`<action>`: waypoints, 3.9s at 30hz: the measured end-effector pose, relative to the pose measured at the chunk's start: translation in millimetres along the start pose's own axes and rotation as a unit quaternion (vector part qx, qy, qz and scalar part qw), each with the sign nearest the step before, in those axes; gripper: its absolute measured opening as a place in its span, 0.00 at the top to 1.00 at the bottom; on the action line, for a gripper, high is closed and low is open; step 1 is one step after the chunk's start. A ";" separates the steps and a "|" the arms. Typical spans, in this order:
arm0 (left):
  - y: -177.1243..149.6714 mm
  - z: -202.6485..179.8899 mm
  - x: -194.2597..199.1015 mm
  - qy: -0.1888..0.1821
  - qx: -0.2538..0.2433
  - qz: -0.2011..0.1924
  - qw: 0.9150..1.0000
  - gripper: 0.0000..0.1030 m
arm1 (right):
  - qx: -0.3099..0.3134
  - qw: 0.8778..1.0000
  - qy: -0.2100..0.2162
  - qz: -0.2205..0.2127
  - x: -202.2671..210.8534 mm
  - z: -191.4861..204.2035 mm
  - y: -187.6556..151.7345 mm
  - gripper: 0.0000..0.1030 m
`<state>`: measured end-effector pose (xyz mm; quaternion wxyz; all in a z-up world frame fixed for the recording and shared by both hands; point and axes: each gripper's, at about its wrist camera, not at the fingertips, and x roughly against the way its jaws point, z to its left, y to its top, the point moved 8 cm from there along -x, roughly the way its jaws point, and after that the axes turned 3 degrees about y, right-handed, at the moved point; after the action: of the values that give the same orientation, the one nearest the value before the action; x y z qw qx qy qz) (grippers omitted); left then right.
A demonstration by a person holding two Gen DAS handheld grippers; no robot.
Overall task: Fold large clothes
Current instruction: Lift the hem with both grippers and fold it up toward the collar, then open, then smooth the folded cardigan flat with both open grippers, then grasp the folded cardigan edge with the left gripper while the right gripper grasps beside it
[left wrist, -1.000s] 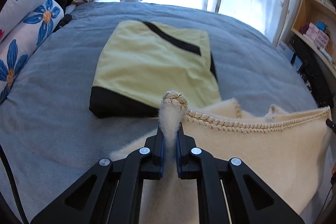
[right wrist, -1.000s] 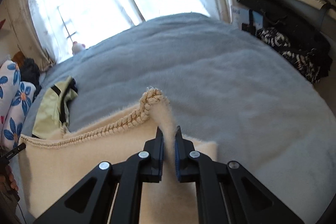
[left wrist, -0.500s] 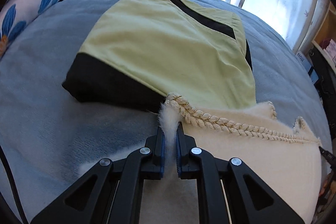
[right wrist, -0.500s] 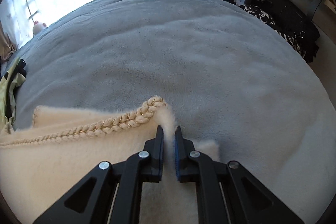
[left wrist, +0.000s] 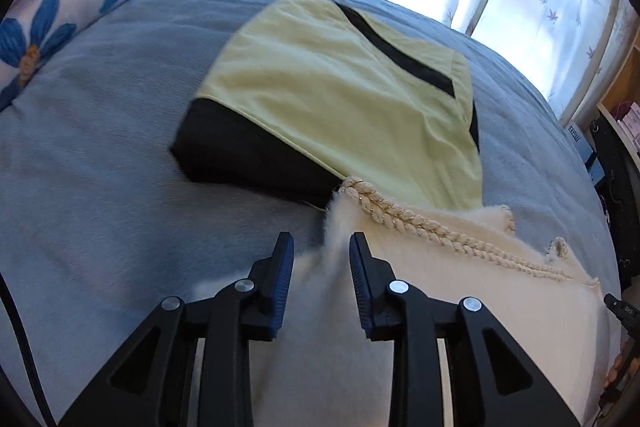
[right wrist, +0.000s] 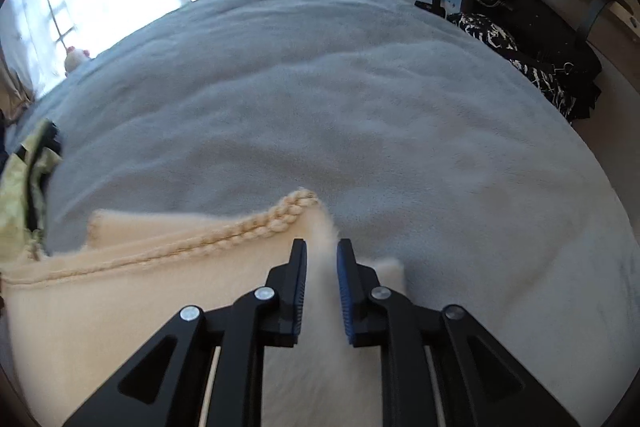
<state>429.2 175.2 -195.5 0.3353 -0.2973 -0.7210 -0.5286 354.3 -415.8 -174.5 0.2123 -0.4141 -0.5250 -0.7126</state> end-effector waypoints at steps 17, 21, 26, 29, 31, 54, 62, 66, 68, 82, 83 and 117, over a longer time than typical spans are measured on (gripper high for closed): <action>-108.8 -151.4 28.7 -0.041 -0.136 0.037 0.989 0.75 | 0.180 0.978 0.104 0.034 35.0 167.9 -99.0 0.73; -100.0 -127.2 25.4 -0.006 -0.141 0.027 0.990 0.75 | 0.179 0.983 -0.026 -0.011 28.5 91.3 -83.4 0.54; -90.6 -91.8 26.9 0.001 -0.118 0.030 0.993 0.76 | 0.101 0.994 -0.041 0.002 22.7 -1.7 -77.3 0.43; -87.8 -83.7 29.2 -0.012 -0.105 0.042 0.994 0.76 | 0.080 0.995 -0.051 0.013 30.8 -16.4 -77.1 0.43; -89.5 -82.6 35.3 -0.008 -0.095 0.053 0.994 0.73 | 0.042 0.999 -0.016 0.025 41.1 -17.8 -81.3 0.43; -203.6 -32.5 121.7 0.033 -0.060 0.067 0.995 0.45 | 0.137 0.989 0.010 0.048 107.6 29.6 -208.8 0.41; -207.2 -29.0 120.4 0.056 -0.065 0.067 0.994 0.45 | 0.070 0.996 -0.015 0.061 105.1 -12.5 -208.7 0.40; -206.1 -26.9 120.3 0.050 -0.059 0.071 0.994 0.45 | 0.068 0.995 -0.028 0.063 103.4 -9.0 -204.4 0.40; -207.0 -26.7 122.0 0.048 -0.057 0.073 0.995 0.45 | 0.060 0.996 -0.027 0.067 105.2 -11.8 -206.0 0.40; -205.6 -31.0 157.0 0.038 -0.059 0.070 0.995 0.45 | 0.060 0.996 0.004 0.071 142.8 9.8 -220.1 0.40; -205.3 -32.1 161.2 0.036 -0.061 0.067 0.995 0.45 | 0.063 0.996 0.006 0.068 146.3 12.9 -221.6 0.40; -248.6 -47.4 204.8 -0.171 0.007 0.085 0.982 0.35 | 0.143 0.984 0.101 -0.023 232.5 96.9 -255.0 0.40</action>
<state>120.0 79.0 -161.7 0.2530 -0.4411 -0.7432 -0.4348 70.1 -204.1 -121.2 0.3045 -0.2932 -0.6065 -0.6734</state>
